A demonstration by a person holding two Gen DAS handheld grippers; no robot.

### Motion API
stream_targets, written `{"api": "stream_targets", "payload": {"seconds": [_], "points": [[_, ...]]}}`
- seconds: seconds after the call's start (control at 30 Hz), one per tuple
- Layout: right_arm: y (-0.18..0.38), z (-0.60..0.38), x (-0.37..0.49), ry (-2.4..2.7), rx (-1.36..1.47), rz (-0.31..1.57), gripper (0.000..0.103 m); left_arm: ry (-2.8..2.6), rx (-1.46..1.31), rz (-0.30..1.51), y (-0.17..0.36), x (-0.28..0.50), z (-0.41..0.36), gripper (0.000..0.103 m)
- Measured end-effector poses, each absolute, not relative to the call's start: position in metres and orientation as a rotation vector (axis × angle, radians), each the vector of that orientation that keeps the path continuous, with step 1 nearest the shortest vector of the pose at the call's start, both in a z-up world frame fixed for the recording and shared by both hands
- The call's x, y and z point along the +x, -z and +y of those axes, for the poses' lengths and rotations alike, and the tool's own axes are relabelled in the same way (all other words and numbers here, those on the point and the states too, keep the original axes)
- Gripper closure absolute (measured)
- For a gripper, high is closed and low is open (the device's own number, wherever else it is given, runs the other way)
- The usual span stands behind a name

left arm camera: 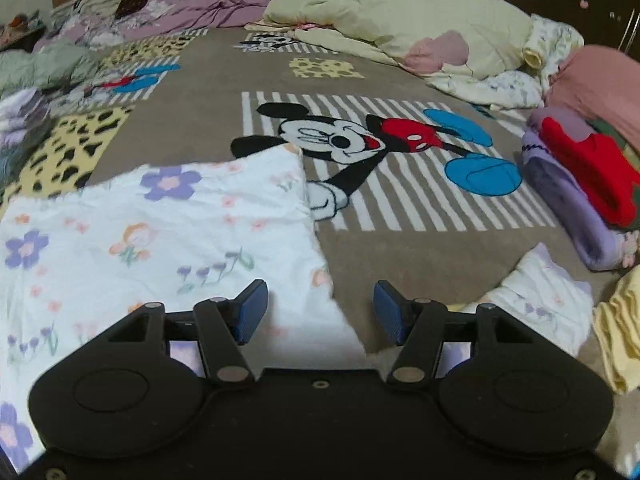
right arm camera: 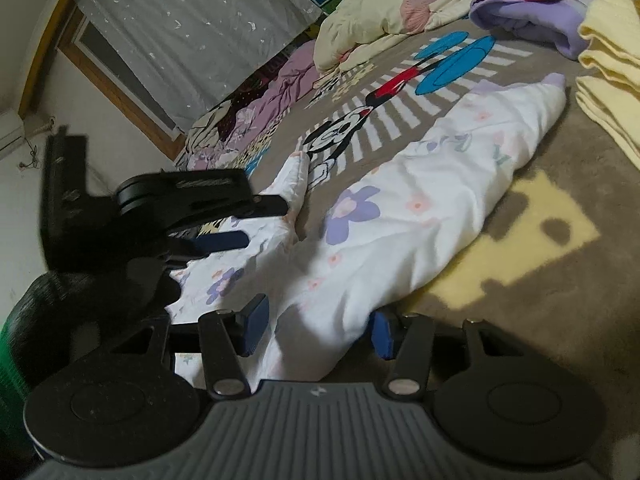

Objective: Fold clothes

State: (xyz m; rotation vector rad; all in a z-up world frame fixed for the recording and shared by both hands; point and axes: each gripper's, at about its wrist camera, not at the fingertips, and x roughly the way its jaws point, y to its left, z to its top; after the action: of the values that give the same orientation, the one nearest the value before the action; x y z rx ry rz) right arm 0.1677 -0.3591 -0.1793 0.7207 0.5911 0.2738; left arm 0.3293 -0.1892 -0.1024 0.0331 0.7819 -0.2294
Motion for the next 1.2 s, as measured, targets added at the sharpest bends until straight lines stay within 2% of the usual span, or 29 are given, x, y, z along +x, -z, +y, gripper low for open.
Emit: {"api": "stream_targets", "payload": {"seconds": [0.17, 0.3, 0.63, 0.83, 0.9, 1.0, 1.2], "points": [[0.179, -0.357, 0.168, -0.279, 0.708, 0.591, 0.05, 0.19, 0.096, 0.804, 0.108, 0.353, -0.201, 0.046], [0.18, -0.36, 0.171, -0.277, 0.721, 0.594, 0.052, 0.142, 0.119, 0.835, 0.114, 0.364, -0.201, 0.068], [0.176, -0.356, 0.172, -0.266, 0.681, 0.609, 0.055, 0.146, 0.097, 0.852, 0.116, 0.363, -0.195, 0.092], [0.175, -0.356, 0.171, -0.267, 0.674, 0.606, 0.059, 0.16, 0.023, 0.85, 0.111, 0.364, -0.187, 0.095], [0.173, -0.357, 0.171, -0.276, 0.666, 0.595, 0.072, 0.178, -0.078, 0.85, 0.108, 0.365, -0.172, 0.095], [0.167, -0.358, 0.169, -0.297, 0.64, 0.558, 0.081, 0.173, -0.195, 0.837, 0.104, 0.364, -0.147, 0.095], [0.152, -0.346, 0.163, -0.375, 0.558, 0.471, 0.084, 0.156, -0.327, 0.796, 0.098, 0.355, -0.105, 0.095]]}}
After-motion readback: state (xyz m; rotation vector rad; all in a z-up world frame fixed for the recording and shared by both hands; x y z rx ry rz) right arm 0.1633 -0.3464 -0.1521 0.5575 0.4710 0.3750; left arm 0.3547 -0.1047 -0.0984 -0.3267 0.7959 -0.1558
